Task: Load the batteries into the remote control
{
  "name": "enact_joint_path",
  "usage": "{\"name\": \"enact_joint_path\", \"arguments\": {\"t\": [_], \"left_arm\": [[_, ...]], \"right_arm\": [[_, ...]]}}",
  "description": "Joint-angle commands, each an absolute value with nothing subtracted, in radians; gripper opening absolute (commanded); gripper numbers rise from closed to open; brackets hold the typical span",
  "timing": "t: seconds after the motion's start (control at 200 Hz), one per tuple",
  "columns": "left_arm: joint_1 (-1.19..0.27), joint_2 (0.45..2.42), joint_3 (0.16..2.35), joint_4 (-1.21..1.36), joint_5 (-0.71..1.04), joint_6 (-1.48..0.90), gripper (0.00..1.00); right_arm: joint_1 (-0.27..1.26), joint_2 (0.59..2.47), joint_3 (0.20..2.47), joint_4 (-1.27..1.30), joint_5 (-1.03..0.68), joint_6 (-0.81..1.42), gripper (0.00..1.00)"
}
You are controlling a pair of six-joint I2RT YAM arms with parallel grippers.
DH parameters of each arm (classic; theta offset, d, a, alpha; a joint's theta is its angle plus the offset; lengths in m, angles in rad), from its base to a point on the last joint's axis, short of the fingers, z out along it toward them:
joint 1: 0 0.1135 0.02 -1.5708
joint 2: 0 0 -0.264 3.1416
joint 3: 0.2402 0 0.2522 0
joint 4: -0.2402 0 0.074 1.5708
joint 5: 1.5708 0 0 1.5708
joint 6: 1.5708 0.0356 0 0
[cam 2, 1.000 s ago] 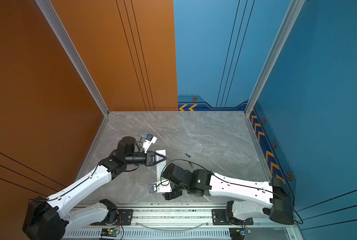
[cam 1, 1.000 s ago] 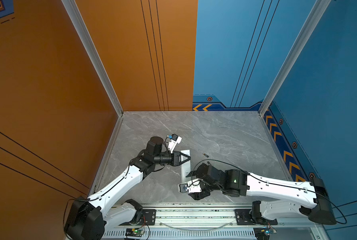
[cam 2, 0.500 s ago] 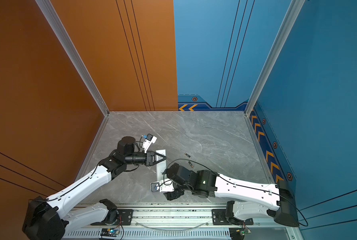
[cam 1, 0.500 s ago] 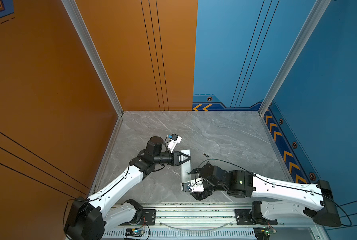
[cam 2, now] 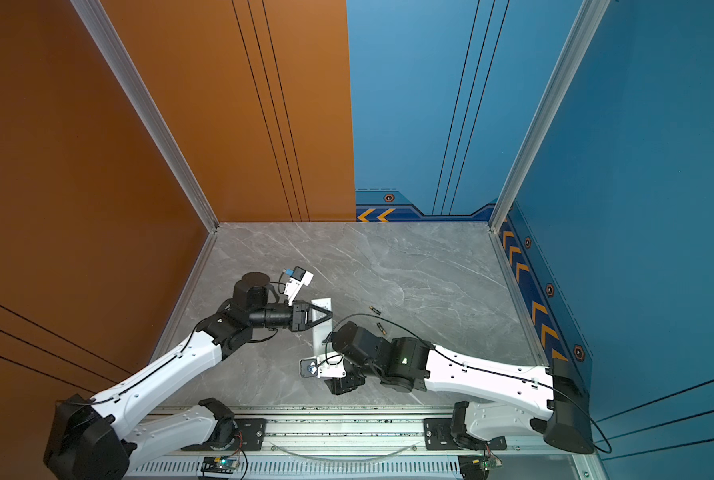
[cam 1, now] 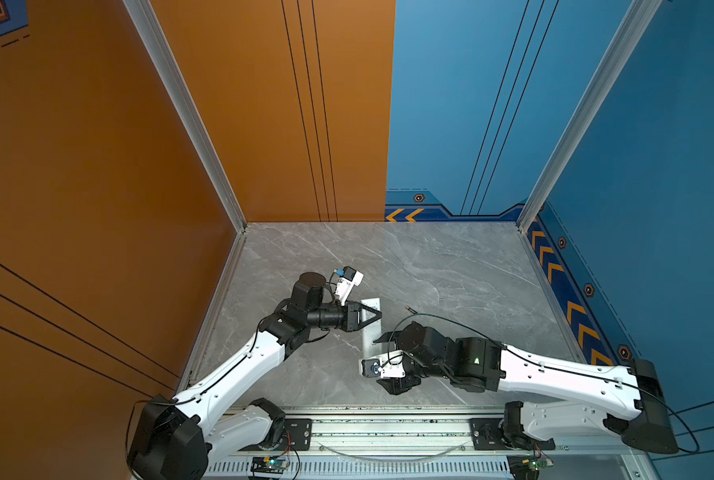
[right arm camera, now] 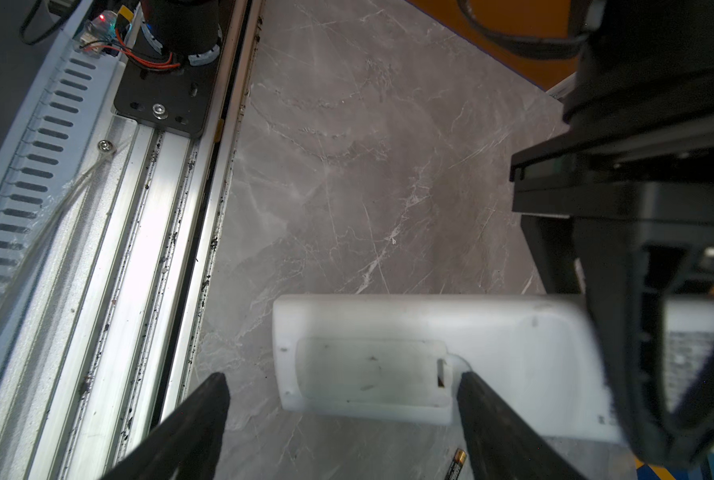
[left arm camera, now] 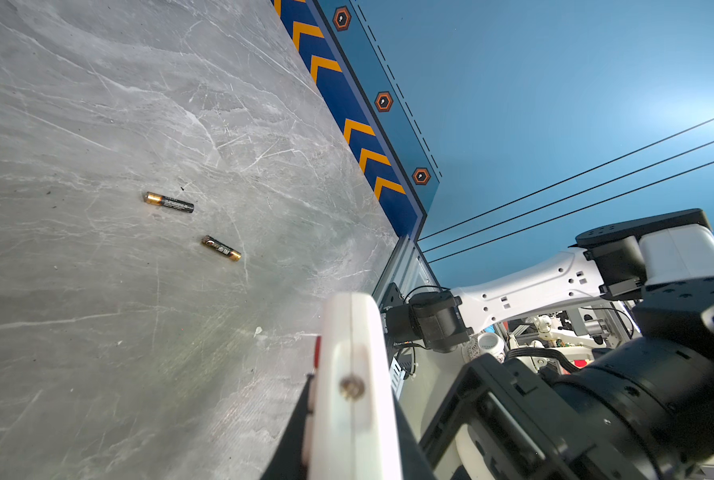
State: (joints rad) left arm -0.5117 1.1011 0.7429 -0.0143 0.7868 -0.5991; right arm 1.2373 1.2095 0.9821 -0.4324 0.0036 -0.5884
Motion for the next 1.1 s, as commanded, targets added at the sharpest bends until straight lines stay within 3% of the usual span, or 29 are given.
{"name": "enact_joint_path", "arguments": {"t": [0.0, 1.091], "left_arm": [[-0.519, 1.084, 0.777, 0.005, 0.804, -0.587, 0.0], [-0.498, 1.074, 0.77, 0.028, 0.817, -0.606, 0.0]], "right_arm": [[1.229, 1.221, 0.999, -0.401, -0.009, -0.603, 0.85], [1.229, 1.271, 0.991, -0.437, -0.037, -0.586, 0.84]]}}
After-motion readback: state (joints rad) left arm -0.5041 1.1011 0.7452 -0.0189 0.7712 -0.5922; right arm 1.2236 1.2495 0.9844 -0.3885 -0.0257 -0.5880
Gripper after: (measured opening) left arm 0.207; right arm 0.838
